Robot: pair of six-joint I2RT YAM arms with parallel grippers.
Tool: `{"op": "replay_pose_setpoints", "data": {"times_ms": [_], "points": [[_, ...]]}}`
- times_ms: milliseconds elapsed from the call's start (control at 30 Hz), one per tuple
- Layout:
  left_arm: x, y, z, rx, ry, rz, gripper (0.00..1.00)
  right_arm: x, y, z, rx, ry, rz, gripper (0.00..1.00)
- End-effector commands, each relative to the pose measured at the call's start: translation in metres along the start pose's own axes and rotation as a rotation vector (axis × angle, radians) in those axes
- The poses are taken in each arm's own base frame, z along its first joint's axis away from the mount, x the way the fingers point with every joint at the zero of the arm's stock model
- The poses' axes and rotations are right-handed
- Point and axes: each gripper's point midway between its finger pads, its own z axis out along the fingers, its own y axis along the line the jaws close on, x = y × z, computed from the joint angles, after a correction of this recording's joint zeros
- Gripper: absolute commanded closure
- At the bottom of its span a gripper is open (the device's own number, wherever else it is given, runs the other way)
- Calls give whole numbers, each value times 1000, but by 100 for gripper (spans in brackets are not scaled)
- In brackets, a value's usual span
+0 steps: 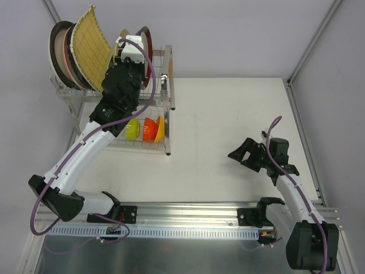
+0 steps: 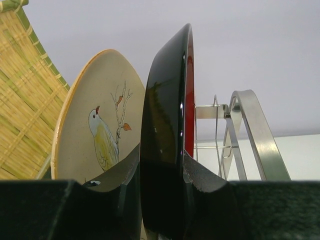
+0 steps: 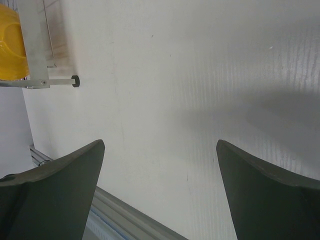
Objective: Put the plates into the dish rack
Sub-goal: Insert the plate into the dish rack
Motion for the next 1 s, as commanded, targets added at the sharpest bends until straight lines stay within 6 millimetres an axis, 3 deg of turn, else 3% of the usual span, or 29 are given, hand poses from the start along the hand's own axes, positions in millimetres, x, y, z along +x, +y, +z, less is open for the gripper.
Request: {"op": "replay_pose_setpoints", "data": {"times_ms": [0,300,533,667,967], "points": [[-46,20,-13,-19,-132,-117,98,-11,8,-3,-10,-19,-30,0],[-54,27,-20,-32,-132,-164,82,-12,9,-4,-10,-22,-32,0],[-55,27,-21,-31,-132,-169,83,-12,9,-4,-11,-18,-30,0],[-57,29,-21,-38,-136,-172,71,-12,9,-4,-11,-18,-32,0],[-57,34,-23,-57,-135,-169,65,-11,9,-4,-14,-14,-27,0]]}}
